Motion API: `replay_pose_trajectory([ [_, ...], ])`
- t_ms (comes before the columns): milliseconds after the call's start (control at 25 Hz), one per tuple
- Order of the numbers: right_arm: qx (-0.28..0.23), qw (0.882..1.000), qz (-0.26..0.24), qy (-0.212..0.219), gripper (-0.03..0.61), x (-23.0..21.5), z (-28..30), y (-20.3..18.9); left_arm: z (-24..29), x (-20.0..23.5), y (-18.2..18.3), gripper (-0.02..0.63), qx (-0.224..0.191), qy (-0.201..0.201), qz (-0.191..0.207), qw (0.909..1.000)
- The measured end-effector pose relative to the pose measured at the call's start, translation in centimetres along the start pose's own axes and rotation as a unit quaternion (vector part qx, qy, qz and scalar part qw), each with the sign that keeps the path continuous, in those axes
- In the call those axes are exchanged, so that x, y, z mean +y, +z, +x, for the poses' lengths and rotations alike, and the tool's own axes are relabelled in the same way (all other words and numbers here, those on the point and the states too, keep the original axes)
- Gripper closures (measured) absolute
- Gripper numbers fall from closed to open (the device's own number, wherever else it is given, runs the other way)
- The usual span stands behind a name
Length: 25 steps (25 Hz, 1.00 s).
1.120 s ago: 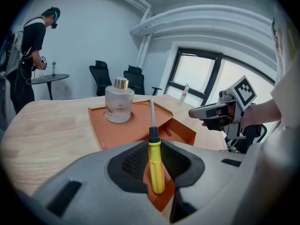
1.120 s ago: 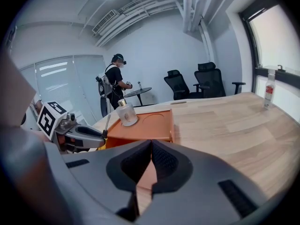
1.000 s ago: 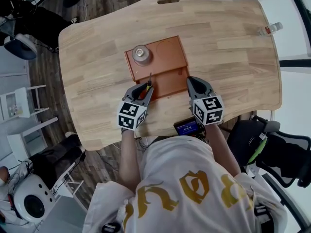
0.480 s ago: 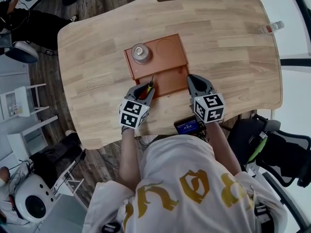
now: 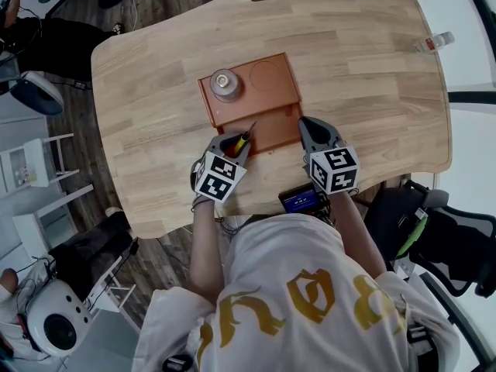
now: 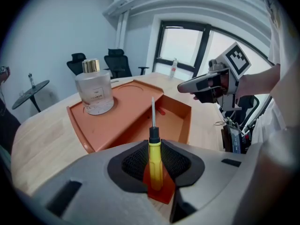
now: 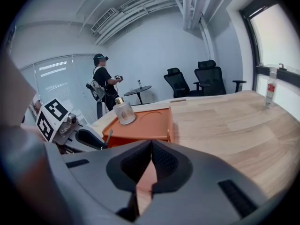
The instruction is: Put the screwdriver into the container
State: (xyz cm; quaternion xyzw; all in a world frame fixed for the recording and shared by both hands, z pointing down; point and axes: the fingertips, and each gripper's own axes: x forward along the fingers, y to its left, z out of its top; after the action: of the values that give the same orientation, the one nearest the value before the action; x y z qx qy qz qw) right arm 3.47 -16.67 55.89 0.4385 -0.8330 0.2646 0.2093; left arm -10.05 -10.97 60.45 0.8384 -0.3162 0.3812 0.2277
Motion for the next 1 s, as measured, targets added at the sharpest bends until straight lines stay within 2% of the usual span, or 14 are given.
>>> replay_pose_trajectory([
  [160, 0.002, 1.0, 0.0, 0.001, 0.568, 0.2, 0.1, -0.1, 0.3, -0.1, -0.3, 0.531, 0.031, 0.0, 0.02, 0.9993],
  [480, 0.01, 1.0, -0.001, 0.004, 0.568, 0.2, 0.3, -0.7, 1.2, -0.1, -0.5, 0.531, 0.102, -0.028, 0.019, 0.9942],
  [680, 0.006, 1.0, 0.019, 0.008, 0.568, 0.1, 0.3, -0.4, 2.1, -0.7, -0.5, 0.531, 0.146, -0.047, 0.052, 0.9868],
  [1000, 0.005, 0.999, 0.036, 0.01, 0.568, -0.1, 0.6, -0.4, 3.7, -1.0, -1.3, 0.531, 0.217, -0.06, 0.07, 0.9718],
])
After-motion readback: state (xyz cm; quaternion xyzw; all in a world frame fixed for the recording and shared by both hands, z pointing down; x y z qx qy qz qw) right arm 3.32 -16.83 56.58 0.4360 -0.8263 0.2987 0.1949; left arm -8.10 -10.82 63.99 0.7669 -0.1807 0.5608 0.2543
